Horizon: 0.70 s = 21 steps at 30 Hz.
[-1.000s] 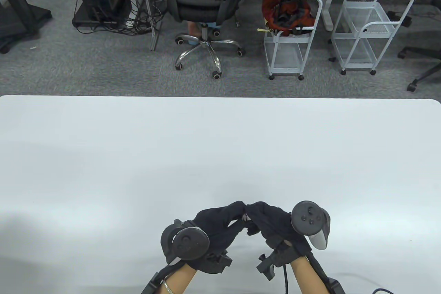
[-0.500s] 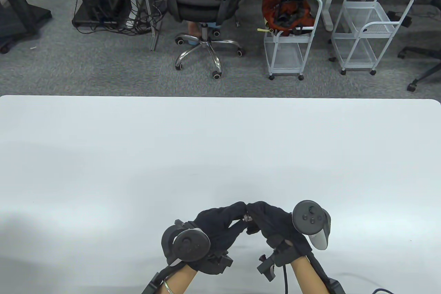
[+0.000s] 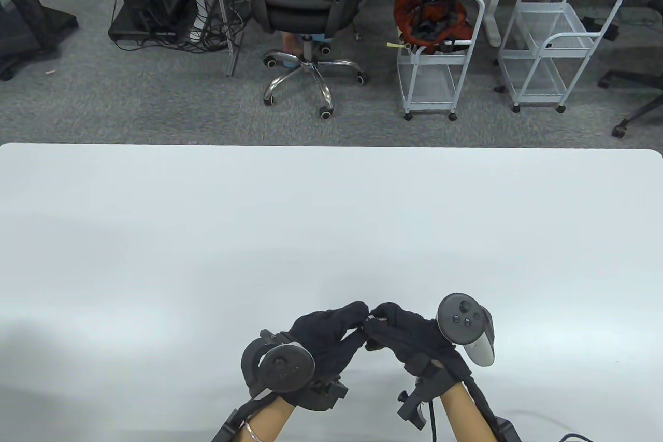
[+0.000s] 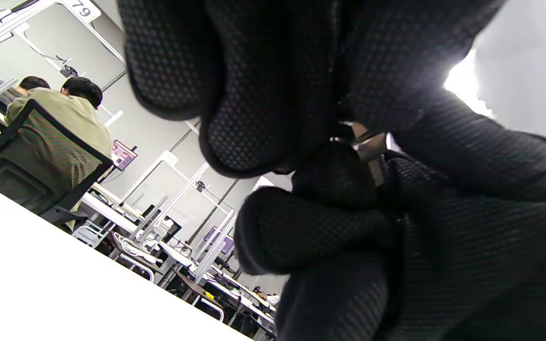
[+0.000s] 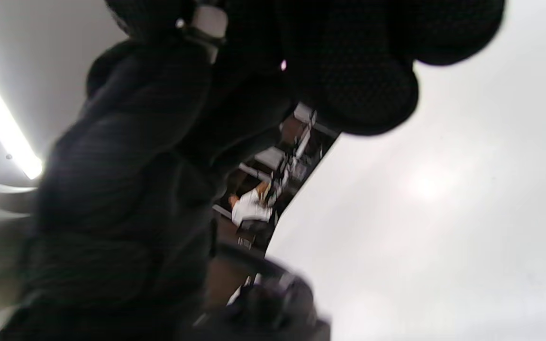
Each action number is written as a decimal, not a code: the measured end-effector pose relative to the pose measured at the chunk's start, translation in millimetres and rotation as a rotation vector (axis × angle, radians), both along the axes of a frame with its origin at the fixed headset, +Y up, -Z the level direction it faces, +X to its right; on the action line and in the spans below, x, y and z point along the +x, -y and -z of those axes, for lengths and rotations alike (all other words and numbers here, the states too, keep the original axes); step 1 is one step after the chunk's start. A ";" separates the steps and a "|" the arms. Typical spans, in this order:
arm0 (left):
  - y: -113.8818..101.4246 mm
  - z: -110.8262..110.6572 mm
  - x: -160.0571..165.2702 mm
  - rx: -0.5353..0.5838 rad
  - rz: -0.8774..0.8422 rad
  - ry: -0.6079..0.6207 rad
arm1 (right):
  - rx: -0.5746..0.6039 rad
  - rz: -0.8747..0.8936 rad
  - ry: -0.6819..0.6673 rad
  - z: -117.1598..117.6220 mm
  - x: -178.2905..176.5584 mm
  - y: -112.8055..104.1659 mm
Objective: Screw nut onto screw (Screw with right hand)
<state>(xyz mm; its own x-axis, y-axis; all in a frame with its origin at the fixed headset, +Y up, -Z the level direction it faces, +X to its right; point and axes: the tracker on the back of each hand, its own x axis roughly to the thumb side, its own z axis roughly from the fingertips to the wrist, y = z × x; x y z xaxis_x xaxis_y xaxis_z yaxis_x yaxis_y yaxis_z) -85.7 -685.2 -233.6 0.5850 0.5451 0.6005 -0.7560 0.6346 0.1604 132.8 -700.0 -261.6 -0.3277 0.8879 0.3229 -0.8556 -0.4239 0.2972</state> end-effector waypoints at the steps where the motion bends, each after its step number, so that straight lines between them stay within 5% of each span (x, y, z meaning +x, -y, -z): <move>1: 0.4 0.0 0.5 0.001 -0.002 0.008 | 0.014 0.003 0.047 -1.0 0.2 -0.5; 5: 0.5 -0.8 2.3 0.000 -0.007 0.024 | 0.017 0.020 0.091 -2.5 0.8 -0.3; 9: 0.3 0.2 -0.5 0.006 0.004 -0.006 | -0.088 0.013 -0.104 -0.4 -1.0 -0.6; 15: 0.2 -1.1 1.8 0.001 -0.018 0.030 | 0.026 0.038 0.103 -2.7 0.5 -1.1; 21: 0.3 0.0 -0.7 0.002 -0.007 0.004 | -0.081 -0.014 -0.107 -0.6 -0.1 -2.0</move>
